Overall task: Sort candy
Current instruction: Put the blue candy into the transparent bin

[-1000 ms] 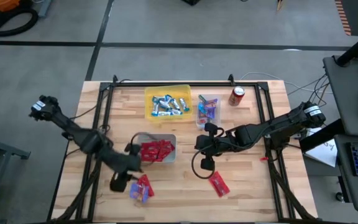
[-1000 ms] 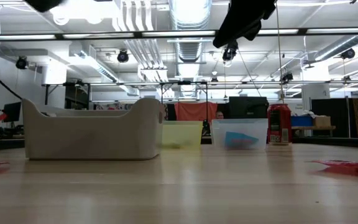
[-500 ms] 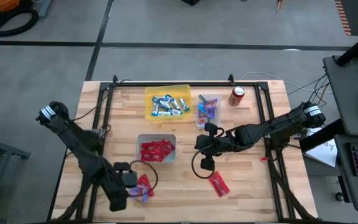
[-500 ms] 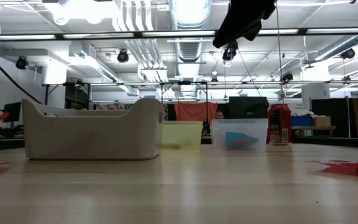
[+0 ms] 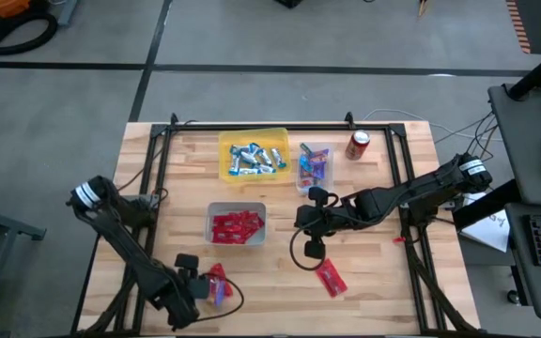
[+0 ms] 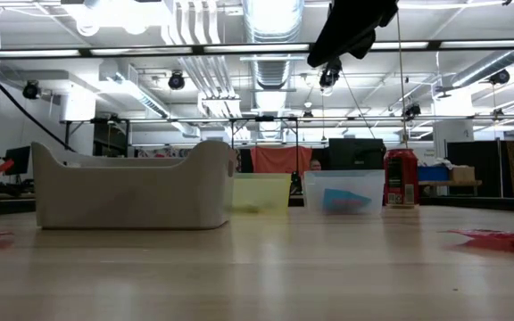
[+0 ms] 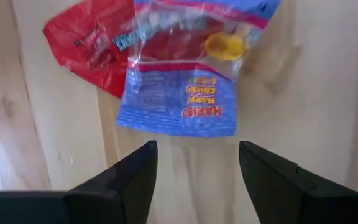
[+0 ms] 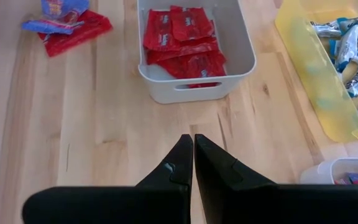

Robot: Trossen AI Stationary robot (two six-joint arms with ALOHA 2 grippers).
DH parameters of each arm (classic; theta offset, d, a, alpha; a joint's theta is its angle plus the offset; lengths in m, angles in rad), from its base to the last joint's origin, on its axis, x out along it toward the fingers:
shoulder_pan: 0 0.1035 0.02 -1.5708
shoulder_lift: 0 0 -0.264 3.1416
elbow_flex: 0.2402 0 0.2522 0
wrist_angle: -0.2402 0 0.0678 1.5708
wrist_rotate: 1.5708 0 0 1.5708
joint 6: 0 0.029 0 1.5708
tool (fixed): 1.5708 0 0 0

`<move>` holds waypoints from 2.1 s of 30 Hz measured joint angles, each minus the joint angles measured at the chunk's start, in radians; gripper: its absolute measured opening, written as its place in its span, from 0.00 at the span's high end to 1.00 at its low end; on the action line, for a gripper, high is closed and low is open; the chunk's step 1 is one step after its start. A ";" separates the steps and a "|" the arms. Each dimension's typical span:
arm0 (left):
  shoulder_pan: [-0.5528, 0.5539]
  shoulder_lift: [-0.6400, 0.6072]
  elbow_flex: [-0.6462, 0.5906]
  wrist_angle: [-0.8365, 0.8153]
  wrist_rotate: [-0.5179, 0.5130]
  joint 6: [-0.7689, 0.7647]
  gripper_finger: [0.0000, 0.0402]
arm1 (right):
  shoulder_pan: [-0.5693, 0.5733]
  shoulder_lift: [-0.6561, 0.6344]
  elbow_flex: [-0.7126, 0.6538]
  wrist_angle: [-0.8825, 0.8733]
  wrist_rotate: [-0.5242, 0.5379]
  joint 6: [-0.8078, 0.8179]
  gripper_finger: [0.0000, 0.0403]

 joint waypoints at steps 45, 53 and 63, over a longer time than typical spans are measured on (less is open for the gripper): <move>-0.062 0.138 0.024 0.082 -0.187 0.127 0.96 | 0.000 0.000 0.000 0.001 0.003 0.029 0.98; -0.060 0.037 0.019 0.067 -0.233 0.130 1.00 | 0.015 0.000 0.000 0.002 0.003 0.007 0.98; -0.060 -0.159 0.020 0.071 -0.515 0.139 1.00 | 0.084 0.036 -0.009 0.169 0.001 -0.124 0.98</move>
